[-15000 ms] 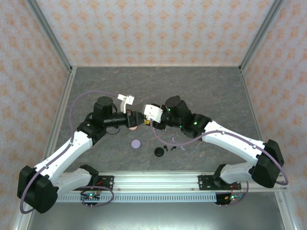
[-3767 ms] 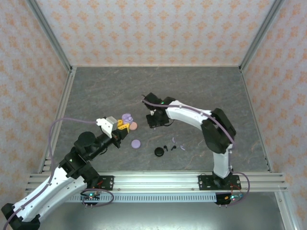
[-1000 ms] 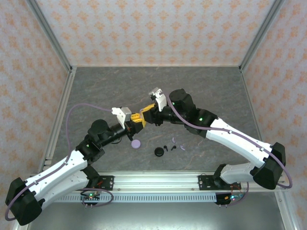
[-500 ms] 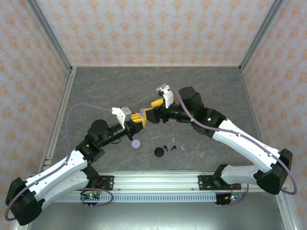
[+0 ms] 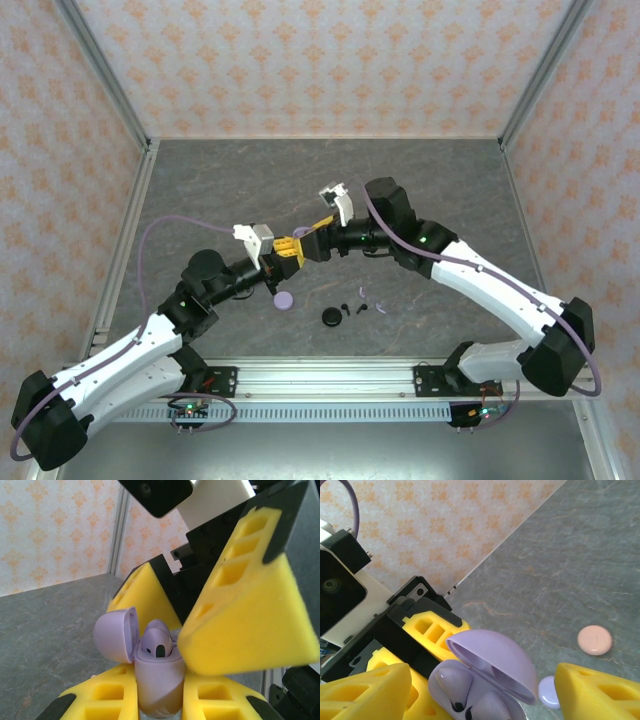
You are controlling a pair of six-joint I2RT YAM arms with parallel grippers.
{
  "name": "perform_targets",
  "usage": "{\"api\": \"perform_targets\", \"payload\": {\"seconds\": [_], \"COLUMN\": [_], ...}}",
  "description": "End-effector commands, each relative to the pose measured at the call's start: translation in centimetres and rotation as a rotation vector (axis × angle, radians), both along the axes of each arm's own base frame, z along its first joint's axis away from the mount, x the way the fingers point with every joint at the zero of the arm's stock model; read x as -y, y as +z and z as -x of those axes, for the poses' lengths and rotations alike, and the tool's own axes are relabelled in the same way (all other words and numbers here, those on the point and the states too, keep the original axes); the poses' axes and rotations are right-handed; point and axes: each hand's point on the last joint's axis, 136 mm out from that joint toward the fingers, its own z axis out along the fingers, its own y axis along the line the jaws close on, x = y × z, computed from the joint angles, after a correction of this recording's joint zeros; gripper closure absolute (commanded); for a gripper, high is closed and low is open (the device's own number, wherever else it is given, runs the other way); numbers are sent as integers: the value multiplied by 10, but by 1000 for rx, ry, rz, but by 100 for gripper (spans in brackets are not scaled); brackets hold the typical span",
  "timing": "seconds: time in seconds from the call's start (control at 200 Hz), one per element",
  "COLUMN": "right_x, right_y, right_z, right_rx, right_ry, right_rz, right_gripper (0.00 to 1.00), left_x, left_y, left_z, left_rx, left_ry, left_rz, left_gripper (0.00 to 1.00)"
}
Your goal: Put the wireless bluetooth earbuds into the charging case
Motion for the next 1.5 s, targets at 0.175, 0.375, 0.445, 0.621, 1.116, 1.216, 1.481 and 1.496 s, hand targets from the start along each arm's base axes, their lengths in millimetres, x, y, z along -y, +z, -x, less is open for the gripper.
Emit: {"api": "perform_targets", "payload": {"seconds": [0.175,0.375,0.445,0.621,1.116,1.216,1.481,1.496], "right_x": [-3,6,9,16,139,157,181,181], "right_y": [44,51,50,44,-19,-36,-69,-70], "right_z": [14,20,20,16,-88,-94,-88,-87], "right_rx": [89,134,146,157,-69,-170,-256,-259], "right_ry": [73,62,50,5,-719,-781,-845,-847], "right_rz": [-143,-151,-147,-105,79,7,38,39], "right_gripper": [31,33,33,33,29,26,16,15], "left_x": [2,1,1,1,-9,-9,-26,-27], "left_y": [22,16,15,15,-59,-84,-143,-146], "left_z": [2,-1,-1,-2,-82,-114,-203,-208], "left_rx": [46,34,30,30,-275,-390,-611,-622], "left_ry": [-10,3,5,10,264,269,372,375], "left_rz": [23,3,-2,-3,-238,-248,-286,-286], "left_gripper": [100,100,100,100,100,100,100,100]}}
